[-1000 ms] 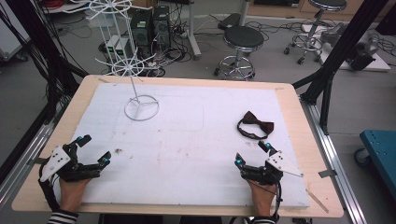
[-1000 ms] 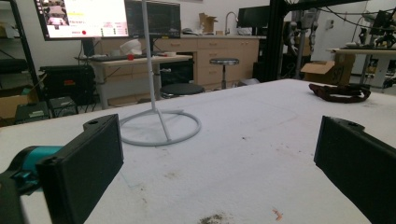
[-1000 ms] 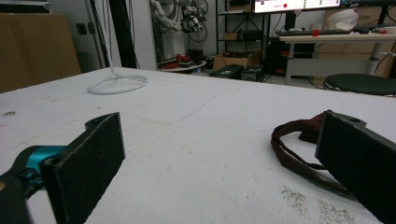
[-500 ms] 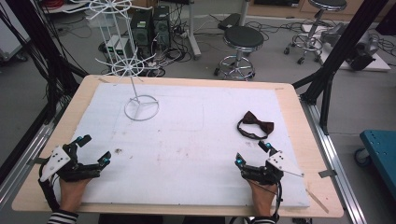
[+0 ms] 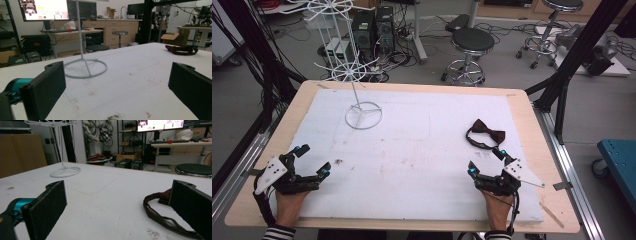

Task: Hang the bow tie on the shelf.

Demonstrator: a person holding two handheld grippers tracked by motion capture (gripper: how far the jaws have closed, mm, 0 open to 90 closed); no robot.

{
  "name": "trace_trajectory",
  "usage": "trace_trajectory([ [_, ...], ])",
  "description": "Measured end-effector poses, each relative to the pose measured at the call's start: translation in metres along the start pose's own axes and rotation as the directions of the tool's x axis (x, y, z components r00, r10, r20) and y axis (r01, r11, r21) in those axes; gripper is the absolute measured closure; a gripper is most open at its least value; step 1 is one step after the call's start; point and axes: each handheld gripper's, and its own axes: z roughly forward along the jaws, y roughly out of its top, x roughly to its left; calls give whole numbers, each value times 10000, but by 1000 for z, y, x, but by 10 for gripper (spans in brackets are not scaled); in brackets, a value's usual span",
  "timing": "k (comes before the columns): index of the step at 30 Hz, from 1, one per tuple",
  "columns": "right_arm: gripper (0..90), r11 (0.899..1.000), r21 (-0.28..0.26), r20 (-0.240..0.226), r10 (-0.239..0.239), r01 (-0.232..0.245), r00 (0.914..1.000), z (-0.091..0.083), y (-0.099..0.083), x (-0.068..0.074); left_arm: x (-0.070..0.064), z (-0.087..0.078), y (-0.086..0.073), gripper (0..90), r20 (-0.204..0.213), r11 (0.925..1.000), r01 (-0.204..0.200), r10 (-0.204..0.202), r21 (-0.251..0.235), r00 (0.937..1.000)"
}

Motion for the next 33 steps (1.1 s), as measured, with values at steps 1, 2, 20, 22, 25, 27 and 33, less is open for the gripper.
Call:
trace_trajectory([
  [1,7,10000,66,-25,-14,15,10000,0,4,-2,0,0,0,17,-4,10000,5,-5,2,10000],
  [2,7,9998,167,-137,-68,70,9999,0,12,-6,0,0,0,17,8,10000,-26,26,2,10000],
  [20,7,9778,1969,-636,-602,717,9962,16,71,-56,0,0,0,17,9,10000,1,-1,-11,10000],
  [22,7,9700,2280,-743,-696,849,9948,20,76,-62,0,0,0,17,-1,10000,5,-5,-3,10000],
  [25,7,9458,3049,-901,-884,1120,9920,28,87,-73,0,0,0,17,-8,10000,26,-26,-5,10000],
  [27,7,9371,3290,-941,-901,1164,9915,31,91,-79,0,0,0,17,-3,10000,35,-35,0,10000],
  [33,7,9040,4047,-1154,-989,1377,9884,40,97,-94,0,0,0,17,-17,10000,42,-42,3,10000],
])
